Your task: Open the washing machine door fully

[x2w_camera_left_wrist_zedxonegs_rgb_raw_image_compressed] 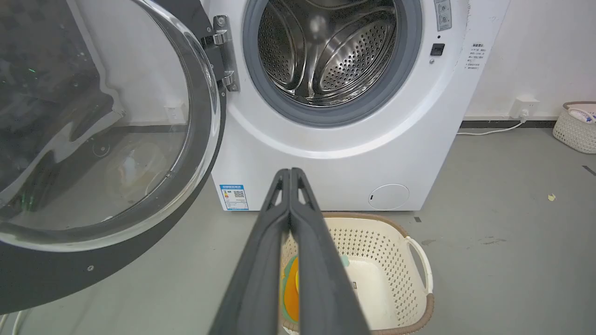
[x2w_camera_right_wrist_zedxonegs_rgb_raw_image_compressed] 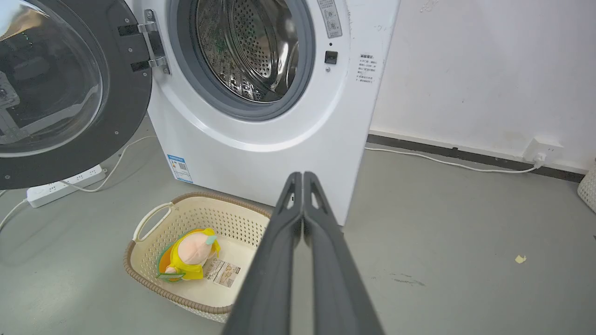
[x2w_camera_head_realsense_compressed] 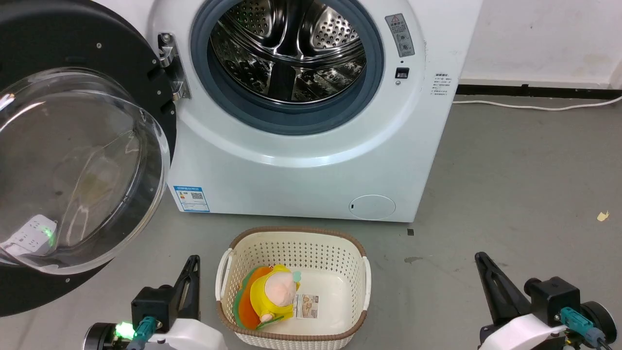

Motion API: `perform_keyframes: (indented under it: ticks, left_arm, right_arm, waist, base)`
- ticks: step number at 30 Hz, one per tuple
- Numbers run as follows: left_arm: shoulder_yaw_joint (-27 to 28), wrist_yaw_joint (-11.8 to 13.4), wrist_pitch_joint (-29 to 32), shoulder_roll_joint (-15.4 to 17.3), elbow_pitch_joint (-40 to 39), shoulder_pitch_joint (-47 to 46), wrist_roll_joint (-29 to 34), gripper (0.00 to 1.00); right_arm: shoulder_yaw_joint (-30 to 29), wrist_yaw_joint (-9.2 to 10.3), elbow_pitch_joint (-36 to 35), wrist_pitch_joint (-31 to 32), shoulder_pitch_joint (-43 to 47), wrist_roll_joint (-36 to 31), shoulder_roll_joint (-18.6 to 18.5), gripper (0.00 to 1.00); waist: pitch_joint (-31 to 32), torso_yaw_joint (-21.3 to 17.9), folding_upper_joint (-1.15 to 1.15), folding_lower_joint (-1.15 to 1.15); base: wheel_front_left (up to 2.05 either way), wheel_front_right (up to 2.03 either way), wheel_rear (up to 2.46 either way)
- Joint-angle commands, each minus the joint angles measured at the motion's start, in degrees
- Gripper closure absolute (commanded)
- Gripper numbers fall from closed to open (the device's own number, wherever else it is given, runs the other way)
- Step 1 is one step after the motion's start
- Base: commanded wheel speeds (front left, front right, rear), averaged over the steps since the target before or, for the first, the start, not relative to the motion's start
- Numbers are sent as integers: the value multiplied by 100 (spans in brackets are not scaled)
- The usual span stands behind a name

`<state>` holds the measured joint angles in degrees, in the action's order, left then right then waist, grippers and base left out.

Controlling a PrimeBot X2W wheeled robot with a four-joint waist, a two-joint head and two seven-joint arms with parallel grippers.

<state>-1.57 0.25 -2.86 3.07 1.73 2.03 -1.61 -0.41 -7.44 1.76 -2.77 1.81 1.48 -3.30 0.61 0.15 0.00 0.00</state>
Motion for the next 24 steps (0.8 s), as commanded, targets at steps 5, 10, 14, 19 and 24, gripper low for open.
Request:
perform_keyframes:
  ticks: [5,10,14,19,24]
  left_arm:
    - [42,-21,79,-1,-66,-123,66,100]
    - [75,-22,138,-6,-96,-146,93,100]
    - [100,-23,184,-10,-121,-164,114,100]
    - [139,-24,254,-16,-156,-191,146,100]
    - [157,-25,286,-19,-173,-203,161,100]
  right_arm:
    - [16,-4,-61,73,-88,-48,36,100]
    - [23,-4,-94,131,-115,-76,38,100]
    - [29,-4,-120,177,-135,-99,39,100]
    - [37,-4,-159,246,-167,-132,41,100]
    - [41,-5,-176,277,-181,-148,42,100]
  waist:
    - [-12,-3,0,0]
    - [-26,-6,0,0]
    - [-37,-9,0,0]
    - [-53,-13,0,0]
    - [-61,-15,0,0]
  base:
    - [0,0,0]
    - [0,0,0]
    - [0,0,0]
    - [0,0,0]
    - [0,0,0]
